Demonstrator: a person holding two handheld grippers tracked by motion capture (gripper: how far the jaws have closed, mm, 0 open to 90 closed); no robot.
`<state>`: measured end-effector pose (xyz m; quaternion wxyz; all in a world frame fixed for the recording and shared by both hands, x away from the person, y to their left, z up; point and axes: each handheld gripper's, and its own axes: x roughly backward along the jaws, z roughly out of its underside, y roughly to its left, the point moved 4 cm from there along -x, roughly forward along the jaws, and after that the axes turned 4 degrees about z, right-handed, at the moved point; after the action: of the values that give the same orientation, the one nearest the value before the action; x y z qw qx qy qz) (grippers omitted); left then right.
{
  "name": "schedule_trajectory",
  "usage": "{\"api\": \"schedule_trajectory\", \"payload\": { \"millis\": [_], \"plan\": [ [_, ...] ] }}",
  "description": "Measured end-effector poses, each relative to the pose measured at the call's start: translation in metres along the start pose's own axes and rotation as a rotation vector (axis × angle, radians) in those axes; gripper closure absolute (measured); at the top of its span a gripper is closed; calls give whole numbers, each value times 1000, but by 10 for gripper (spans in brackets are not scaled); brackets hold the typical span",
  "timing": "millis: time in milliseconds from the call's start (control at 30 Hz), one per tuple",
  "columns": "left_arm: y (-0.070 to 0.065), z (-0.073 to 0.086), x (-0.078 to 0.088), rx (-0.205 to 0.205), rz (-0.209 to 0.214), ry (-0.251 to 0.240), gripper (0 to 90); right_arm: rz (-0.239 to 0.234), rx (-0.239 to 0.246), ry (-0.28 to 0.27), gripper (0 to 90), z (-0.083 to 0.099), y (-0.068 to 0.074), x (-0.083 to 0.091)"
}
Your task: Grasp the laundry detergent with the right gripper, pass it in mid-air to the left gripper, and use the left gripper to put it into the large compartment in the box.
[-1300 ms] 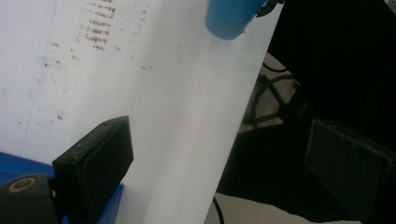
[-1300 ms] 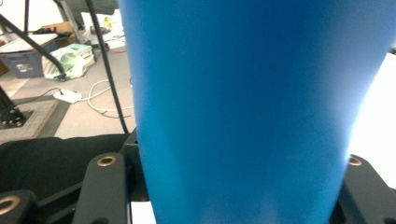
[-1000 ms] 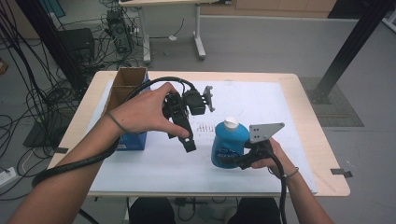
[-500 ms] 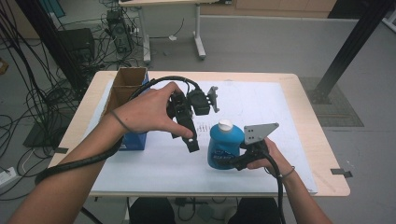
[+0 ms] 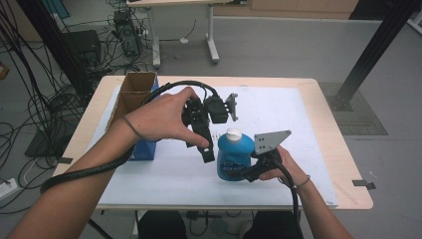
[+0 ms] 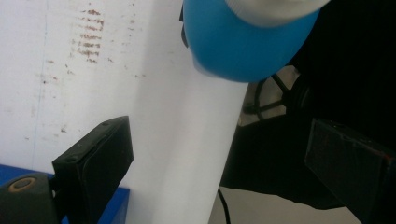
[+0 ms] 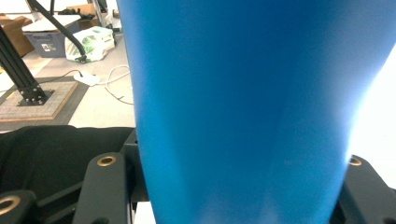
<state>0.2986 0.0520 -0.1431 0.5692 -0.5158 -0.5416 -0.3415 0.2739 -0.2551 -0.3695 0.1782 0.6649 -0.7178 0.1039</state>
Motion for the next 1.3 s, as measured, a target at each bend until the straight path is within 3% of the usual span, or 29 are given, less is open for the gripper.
{"api": "schedule_trajectory", "payload": {
  "millis": [667, 1300],
  "plan": [
    [-12, -19, -5, -54, -1, 39, 78, -21, 39, 20, 412, -10, 3, -11],
    [-18, -30, -12, -70, -11, 68, 78, -46, 44, 15, 412, -13, 1, -21]
  ]
}}
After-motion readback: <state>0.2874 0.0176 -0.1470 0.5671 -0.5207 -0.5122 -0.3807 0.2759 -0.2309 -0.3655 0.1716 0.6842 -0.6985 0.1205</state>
